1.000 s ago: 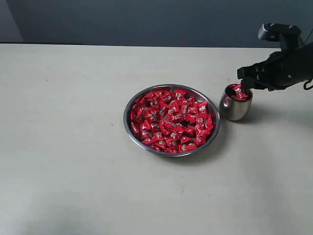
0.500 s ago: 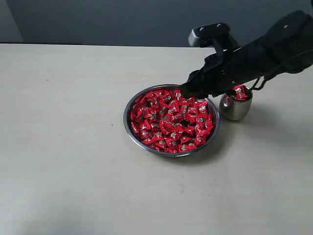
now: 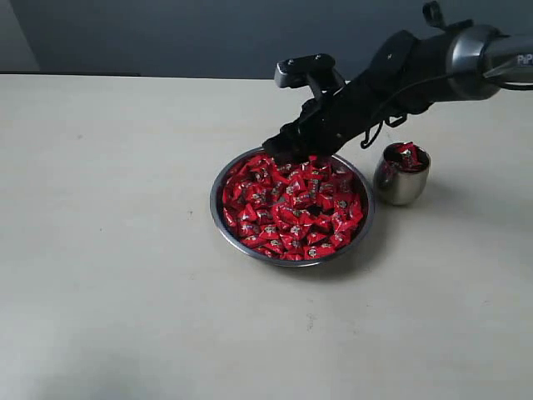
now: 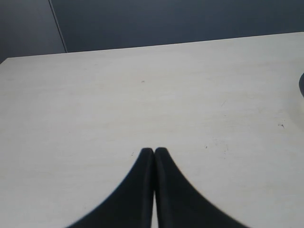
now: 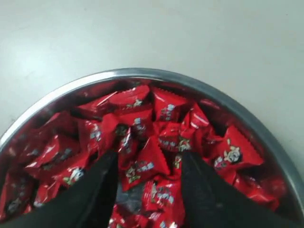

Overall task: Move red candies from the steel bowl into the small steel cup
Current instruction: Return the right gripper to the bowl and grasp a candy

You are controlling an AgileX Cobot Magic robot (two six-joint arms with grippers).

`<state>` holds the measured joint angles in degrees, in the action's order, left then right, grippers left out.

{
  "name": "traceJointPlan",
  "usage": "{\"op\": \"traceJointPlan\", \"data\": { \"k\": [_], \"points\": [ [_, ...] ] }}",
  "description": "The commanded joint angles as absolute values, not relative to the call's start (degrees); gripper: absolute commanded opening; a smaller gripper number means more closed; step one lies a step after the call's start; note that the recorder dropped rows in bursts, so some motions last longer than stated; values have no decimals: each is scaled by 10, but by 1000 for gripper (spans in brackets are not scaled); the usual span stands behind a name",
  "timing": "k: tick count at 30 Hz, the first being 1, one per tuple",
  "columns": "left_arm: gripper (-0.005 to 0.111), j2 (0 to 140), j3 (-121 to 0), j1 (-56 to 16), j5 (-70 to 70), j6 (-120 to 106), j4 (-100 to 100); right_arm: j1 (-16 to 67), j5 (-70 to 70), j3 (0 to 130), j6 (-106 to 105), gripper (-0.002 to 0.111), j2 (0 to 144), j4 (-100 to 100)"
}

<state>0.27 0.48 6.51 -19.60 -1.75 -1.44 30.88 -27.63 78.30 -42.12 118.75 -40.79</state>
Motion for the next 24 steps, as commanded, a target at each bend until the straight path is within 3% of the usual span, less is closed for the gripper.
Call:
{"op": "traceJointPlan", "data": {
  "k": [1,15,19,24],
  "points": [
    [0,0,0,62,-193,-17,-16,308,-281,825,-373,55,1218,-348],
    [0,0,0,62,-193,-17,-16,283,-330,873,-398,53,1272,-392],
    [0,0,0,62,-193,-17,-16,283,-352,873,-405,45,1274,-395],
    [0,0,0,62,-193,-17,-16,283,-342,873,-405,24,1274,-395]
  ]
}}
